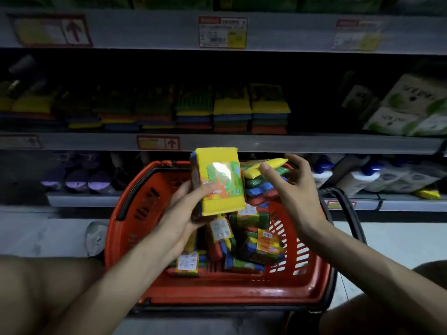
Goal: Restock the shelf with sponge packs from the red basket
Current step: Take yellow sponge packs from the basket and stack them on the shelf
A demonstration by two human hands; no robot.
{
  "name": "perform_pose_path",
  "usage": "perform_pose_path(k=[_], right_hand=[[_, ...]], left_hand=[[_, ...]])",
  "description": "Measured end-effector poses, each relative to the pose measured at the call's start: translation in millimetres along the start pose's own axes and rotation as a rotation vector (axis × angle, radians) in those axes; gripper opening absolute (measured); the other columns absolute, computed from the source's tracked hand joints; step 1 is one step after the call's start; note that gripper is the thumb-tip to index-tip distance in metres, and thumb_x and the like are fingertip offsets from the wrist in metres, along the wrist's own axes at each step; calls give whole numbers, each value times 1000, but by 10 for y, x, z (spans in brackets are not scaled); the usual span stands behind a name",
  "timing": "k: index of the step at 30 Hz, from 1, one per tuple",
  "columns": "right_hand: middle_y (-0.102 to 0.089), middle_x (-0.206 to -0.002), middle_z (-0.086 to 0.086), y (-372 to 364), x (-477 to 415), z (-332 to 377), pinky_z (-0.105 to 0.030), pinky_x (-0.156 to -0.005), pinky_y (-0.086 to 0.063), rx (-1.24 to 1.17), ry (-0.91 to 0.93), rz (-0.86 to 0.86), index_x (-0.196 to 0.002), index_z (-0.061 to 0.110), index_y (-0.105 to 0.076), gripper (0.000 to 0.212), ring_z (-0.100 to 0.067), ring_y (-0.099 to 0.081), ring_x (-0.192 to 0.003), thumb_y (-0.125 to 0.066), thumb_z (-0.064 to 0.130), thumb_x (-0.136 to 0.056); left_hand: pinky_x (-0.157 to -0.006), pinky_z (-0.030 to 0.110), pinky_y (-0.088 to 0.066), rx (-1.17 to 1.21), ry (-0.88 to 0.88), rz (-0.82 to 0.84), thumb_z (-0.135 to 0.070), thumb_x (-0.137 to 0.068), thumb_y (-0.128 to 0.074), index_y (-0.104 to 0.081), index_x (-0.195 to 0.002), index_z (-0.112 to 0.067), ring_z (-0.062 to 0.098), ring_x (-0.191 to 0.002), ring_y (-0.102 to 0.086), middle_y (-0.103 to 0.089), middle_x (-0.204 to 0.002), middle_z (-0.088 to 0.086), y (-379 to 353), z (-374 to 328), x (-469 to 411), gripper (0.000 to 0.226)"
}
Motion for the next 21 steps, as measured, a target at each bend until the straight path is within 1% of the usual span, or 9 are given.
perform_pose_path(k=[3,5,6,10,12,14,15,18,21], right_hand=[[-54,-118,11,76,-93,-12,-21,-79,-50,-50,-70,-3,-147,28,-40,73,5,-64,-89,-80,34,-86],[-56,-114,7,103,-163,-42,-15,-59,-50,-76,-103,12,-140,25,-43,65,1,-69,-74,-80,20,-87],[-58,-114,4,128,-188,-50,-14,-55,-50,-70,-108,9,-138,24,-44,63,-5,-69,-76,-80,17,-87],[-65,-109,-2,219,-251,-44,-30,-66,-58,-23,-161,30,-128,23,-46,60,-19,-71,-88,-83,19,-80],[-70,-111,-7,246,-294,-59,-45,-80,-63,-1,-194,85,-126,22,-54,66,-27,-74,-91,-88,24,-69],[-70,-115,-8,258,-298,-33,-52,-87,-62,11,-200,149,-126,25,-58,73,-31,-74,-96,-86,31,-59],[-67,-117,-7,268,-290,-5,-52,-88,-61,22,-179,178,-128,29,-57,74,-31,-72,-99,-86,34,-60],[-59,-122,-1,297,-252,129,-48,-87,-62,85,-63,260,-136,43,-50,64,-25,-69,-102,-79,37,-79],[-59,-125,0,379,-260,234,-47,-87,-62,77,2,285,-134,50,-48,62,-22,-71,-101,-69,44,-76]], left_hand=[[-93,44,-57,-38,-19,38,-30,-80,-76,-68,-123,-23,23,-103,-74,-78,-112,4,-99,-11,7,44],[-95,46,-57,-53,-34,43,-35,-72,-79,-68,-123,-24,23,-104,-74,-78,-111,2,-156,-50,5,54],[-95,47,-57,-60,-49,42,-36,-69,-79,-68,-123,-23,22,-103,-75,-79,-110,2,-189,-78,3,56],[-91,38,-56,-76,-130,42,-32,-71,-80,-66,-126,-20,18,-99,-76,-79,-109,2,-295,-237,-6,58],[-93,36,-54,-104,-161,38,-35,-65,-82,-67,-125,-20,18,-100,-75,-79,-109,1,-303,-315,-19,64],[-97,39,-54,-109,-177,15,-37,-62,-82,-69,-121,-18,18,-100,-75,-79,-108,1,-268,-382,-42,63],[-97,40,-54,-102,-179,6,-37,-63,-82,-69,-119,-17,20,-100,-76,-79,-107,2,-247,-412,-57,62],[-93,39,-55,-73,-161,4,-34,-70,-79,-69,-120,-13,23,-101,-75,-79,-107,6,-203,-485,-83,55],[-76,28,-57,-72,-159,46,-32,-76,-74,-69,-119,-13,18,-90,-77,-80,-101,6,-195,-562,-86,47]])
Point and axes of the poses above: each hand's wrist, its own x-axis away from the middle knuckle, its own y-axis out of the back of the hand, z = x × y, the point moved 10 cm from there along -x, towards the middle knuckle
